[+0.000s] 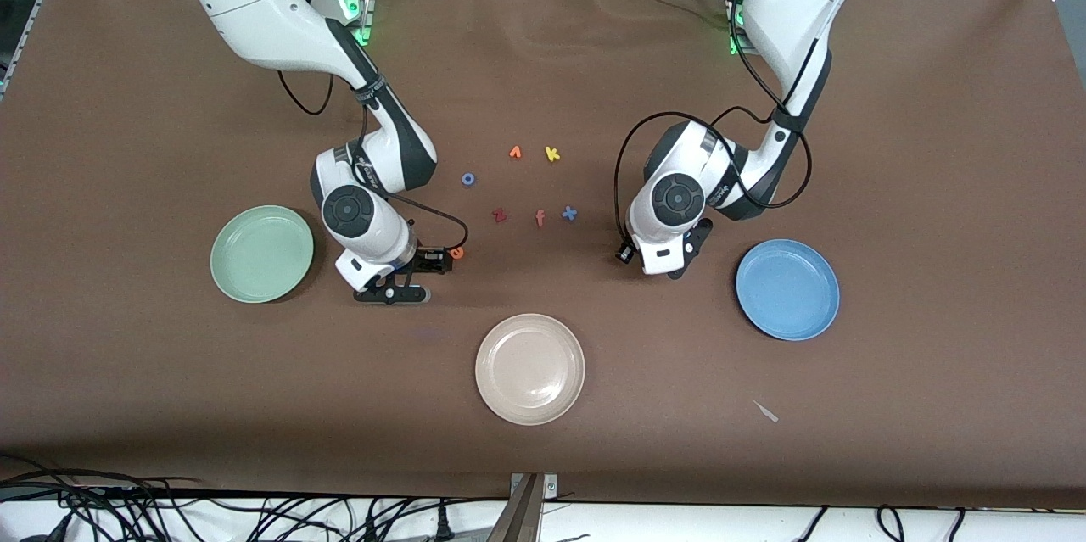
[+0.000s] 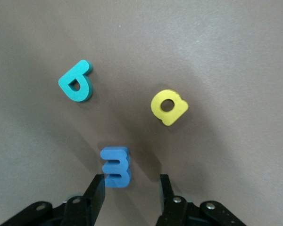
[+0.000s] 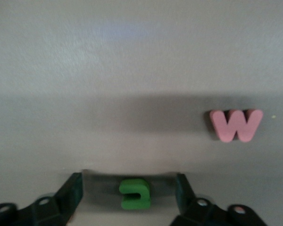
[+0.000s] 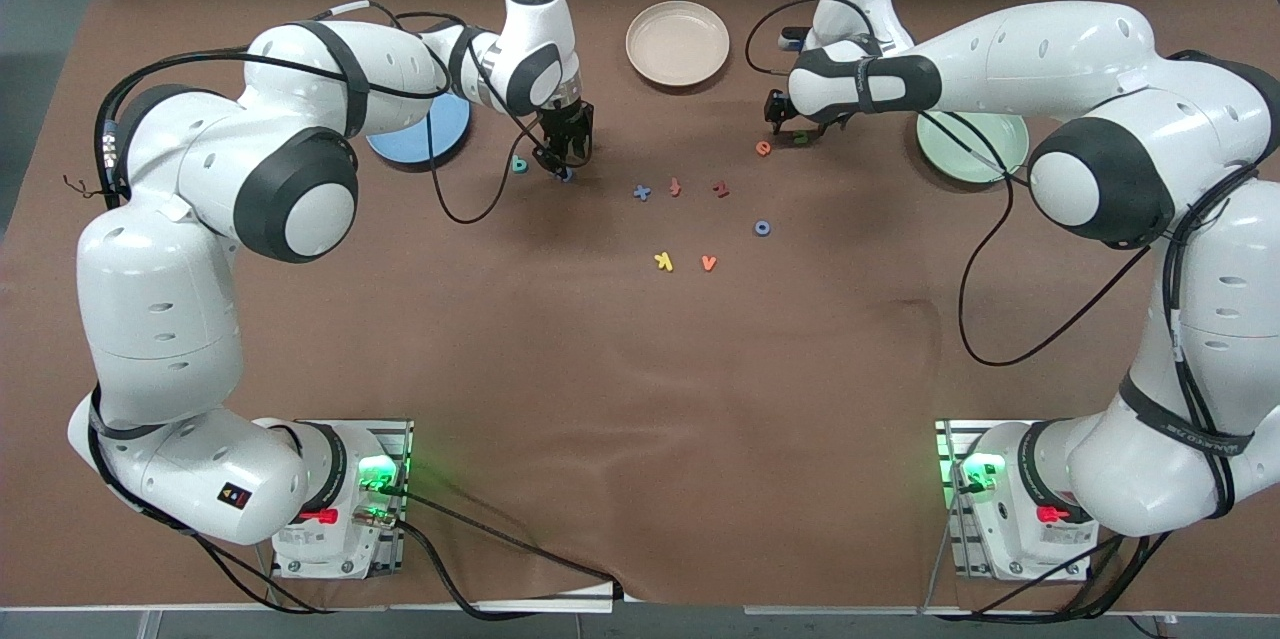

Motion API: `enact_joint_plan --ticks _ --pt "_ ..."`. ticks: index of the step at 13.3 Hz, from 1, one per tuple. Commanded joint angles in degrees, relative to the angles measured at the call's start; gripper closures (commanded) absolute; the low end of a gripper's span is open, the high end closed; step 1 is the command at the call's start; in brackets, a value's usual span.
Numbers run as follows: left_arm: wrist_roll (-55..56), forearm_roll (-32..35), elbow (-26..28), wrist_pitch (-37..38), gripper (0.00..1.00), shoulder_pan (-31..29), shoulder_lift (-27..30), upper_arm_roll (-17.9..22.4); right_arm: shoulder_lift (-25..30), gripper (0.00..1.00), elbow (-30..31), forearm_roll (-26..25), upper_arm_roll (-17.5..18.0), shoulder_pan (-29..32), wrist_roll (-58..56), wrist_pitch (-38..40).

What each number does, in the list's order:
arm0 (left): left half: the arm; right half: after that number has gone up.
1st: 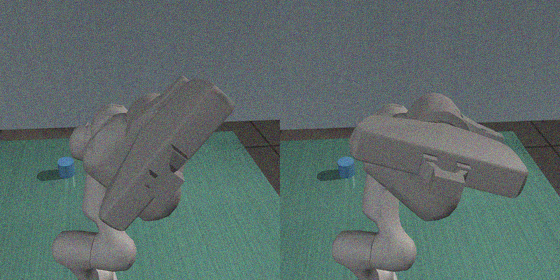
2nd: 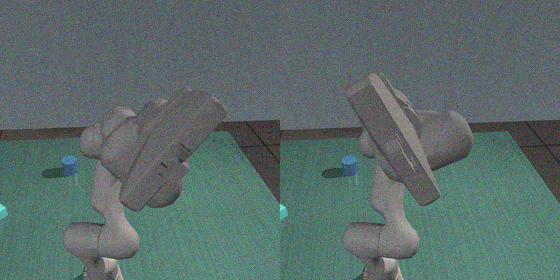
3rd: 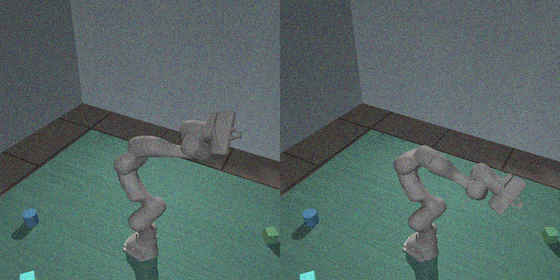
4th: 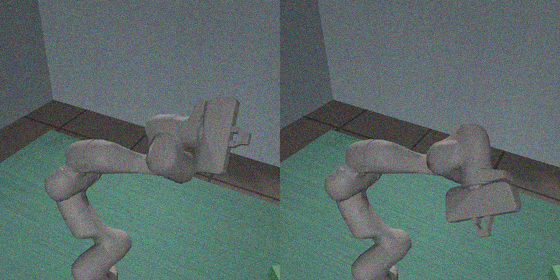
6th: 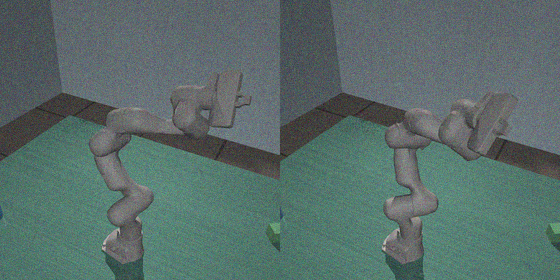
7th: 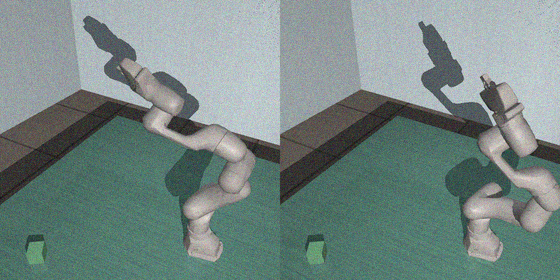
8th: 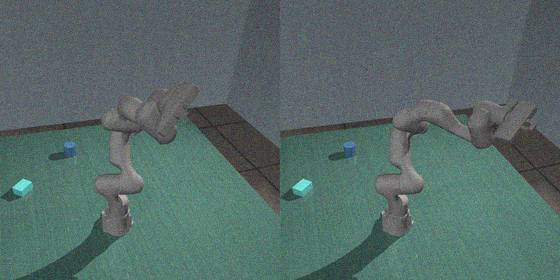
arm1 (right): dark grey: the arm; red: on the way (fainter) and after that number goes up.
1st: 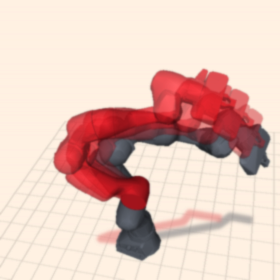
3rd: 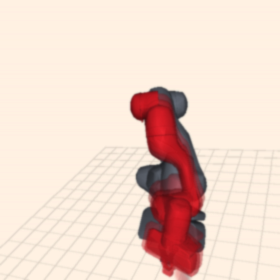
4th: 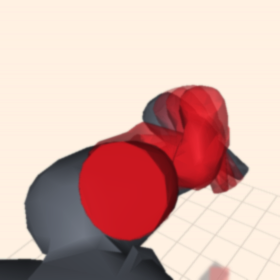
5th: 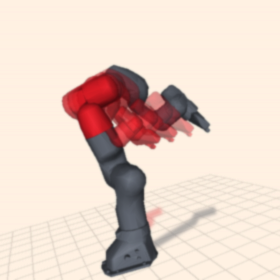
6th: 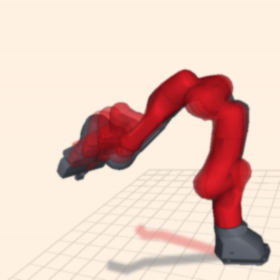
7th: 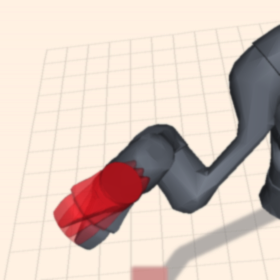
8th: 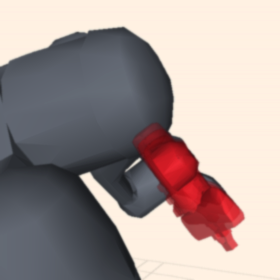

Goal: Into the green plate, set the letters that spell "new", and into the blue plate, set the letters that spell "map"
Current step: 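Place the u on the green plate while the left gripper places the m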

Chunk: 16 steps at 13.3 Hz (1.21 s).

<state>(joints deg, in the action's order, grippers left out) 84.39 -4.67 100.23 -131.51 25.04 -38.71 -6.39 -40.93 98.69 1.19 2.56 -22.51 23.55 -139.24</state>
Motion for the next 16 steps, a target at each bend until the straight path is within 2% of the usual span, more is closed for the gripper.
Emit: enact_joint_plan --ticks 1,7,9,10,11,12,13,15,16 --pt "0.52 -1.13 6.03 -2.87 0.45 0.01 4.78 -0.03 1.02 0.32 2.3 0.74 -0.37 -0.17 -0.53 -0.86" --pt "0.52 -1.13 7.69 -6.02 0.47 -0.08 4.17 0.06 1.37 0.62 2.21 0.65 -0.37 -0.08 -0.79 0.54" --pt "0.52 -1.13 8.93 -8.05 0.47 -0.08 4.17 -0.03 1.38 0.82 2.12 0.65 -0.37 -0.08 -0.79 0.54" --pt "0.52 -1.13 8.93 -8.06 0.51 -0.43 4.43 -0.03 1.38 0.91 2.03 0.65 -0.37 -0.08 -0.88 0.54" --pt "0.6 -1.13 8.85 -8.06 0.64 -0.34 4.43 -0.03 1.38 0.99 1.6 0.65 -0.45 -0.08 -1.05 0.63" --pt "0.6 -1.13 8.85 -8.06 0.82 -0.34 4.43 -0.03 1.9 1.0 1.07 0.65 -0.45 0.09 -1.05 1.94" --pt "0.6 -1.13 8.76 -7.97 0.91 -0.43 4.43 -0.03 2.25 1.0 -0.67 0.57 -0.63 0.53 -1.14 5.08" --pt "0.43 -1.13 8.41 -7.53 0.99 -0.34 4.52 -0.03 2.6 1.0 -6.29 0.65 -1.07 2.37 -3.84 15.69" --pt "0.17 -1.13 8.23 -7.36 0.99 -0.34 4.69 -0.03 3.48 1.0 -7.27 0.65 -1.07 4.81 -7.78 19.58"
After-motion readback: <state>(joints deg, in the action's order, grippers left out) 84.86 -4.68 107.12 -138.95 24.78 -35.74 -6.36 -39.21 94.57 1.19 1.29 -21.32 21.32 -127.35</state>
